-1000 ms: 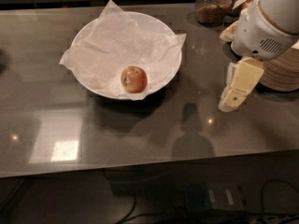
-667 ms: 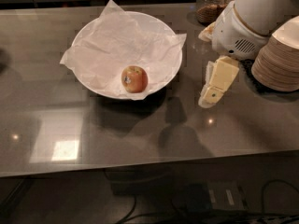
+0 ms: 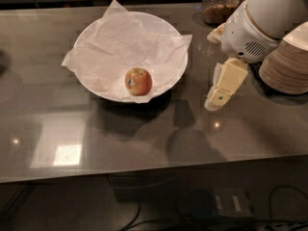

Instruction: Pick apple from white bowl

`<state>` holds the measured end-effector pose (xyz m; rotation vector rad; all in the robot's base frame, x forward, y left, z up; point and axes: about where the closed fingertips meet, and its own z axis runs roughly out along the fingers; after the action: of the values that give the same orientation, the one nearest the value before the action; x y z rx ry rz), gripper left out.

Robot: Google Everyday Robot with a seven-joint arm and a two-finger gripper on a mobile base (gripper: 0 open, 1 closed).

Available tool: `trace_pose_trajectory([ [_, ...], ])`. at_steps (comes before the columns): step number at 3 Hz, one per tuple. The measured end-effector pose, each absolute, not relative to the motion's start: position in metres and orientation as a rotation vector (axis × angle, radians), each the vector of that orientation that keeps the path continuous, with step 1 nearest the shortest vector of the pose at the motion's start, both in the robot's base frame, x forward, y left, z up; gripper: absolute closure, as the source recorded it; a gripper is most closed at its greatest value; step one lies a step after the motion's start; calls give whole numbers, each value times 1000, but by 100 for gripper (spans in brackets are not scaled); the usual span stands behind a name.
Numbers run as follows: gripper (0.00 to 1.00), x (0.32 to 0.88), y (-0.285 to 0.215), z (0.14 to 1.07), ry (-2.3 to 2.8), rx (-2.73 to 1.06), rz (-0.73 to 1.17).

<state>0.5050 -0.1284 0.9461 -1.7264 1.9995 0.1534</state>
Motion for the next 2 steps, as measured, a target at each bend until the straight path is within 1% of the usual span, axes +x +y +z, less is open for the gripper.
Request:
trace_pose_trajectory([
  [2, 0, 565, -83, 955, 1883, -1663, 295],
])
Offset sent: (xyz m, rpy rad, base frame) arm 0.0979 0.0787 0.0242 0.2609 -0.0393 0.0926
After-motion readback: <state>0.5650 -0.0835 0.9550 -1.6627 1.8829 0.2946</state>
